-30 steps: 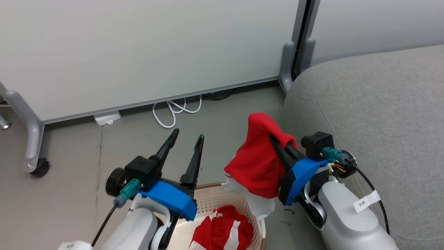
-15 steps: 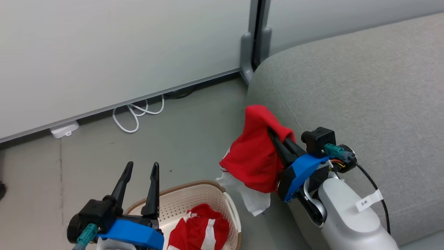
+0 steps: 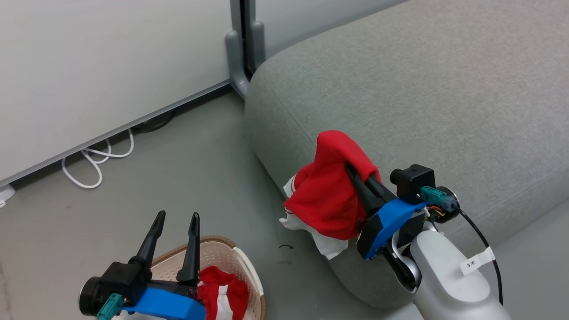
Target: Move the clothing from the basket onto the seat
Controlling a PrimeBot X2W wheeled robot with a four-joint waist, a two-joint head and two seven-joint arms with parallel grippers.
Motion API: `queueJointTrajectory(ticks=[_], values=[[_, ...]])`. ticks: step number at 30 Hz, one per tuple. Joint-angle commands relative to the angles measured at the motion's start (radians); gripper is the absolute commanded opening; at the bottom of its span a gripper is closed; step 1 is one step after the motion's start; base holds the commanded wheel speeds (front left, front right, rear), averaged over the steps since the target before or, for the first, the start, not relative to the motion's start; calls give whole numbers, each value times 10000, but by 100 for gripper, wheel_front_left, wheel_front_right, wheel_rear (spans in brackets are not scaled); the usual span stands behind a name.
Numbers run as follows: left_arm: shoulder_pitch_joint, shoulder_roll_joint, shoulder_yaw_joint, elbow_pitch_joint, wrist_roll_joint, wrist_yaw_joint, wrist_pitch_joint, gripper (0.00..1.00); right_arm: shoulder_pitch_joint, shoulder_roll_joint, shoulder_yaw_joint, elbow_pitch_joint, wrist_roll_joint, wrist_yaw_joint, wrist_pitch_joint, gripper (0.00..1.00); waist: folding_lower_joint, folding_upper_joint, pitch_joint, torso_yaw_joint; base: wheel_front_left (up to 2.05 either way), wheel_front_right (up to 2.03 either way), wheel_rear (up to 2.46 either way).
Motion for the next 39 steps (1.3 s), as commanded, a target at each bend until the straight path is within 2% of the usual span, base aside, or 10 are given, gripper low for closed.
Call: queueJointTrajectory(ticks=[1,8,17,21,31,34,39], values=[[-43,5,50,37,86,-38,-26,100,104,-11,-15,-80,-1,5,-51,0,0,0,118,-397,0,0,0],[-264,-19,-89,156,400,-214,-27,100,218,-9,-173,-181,84,5,-142,0,0,0,259,-777,0,0,0],[-338,-67,-2,221,448,-293,-27,100,62,-11,-252,-226,175,5,-125,0,0,0,324,-760,0,0,0],[-443,-72,-44,110,542,-312,-27,100,-312,-6,-595,-282,259,5,-104,0,0,0,578,-489,0,0,0],[-1180,300,-363,-304,718,-376,-27,100,-2214,-78,-2795,-331,-165,5,70,0,0,0,2051,646,0,0,0],[-1478,438,-469,-529,773,-385,-27,100,-3046,-487,-3690,-469,-361,5,255,0,0,0,2710,1044,0,0,0],[-2006,692,-715,-925,903,-385,-27,100,-4251,-1558,-5166,-532,-663,5,625,0,0,0,3831,1759,0,0,0]])
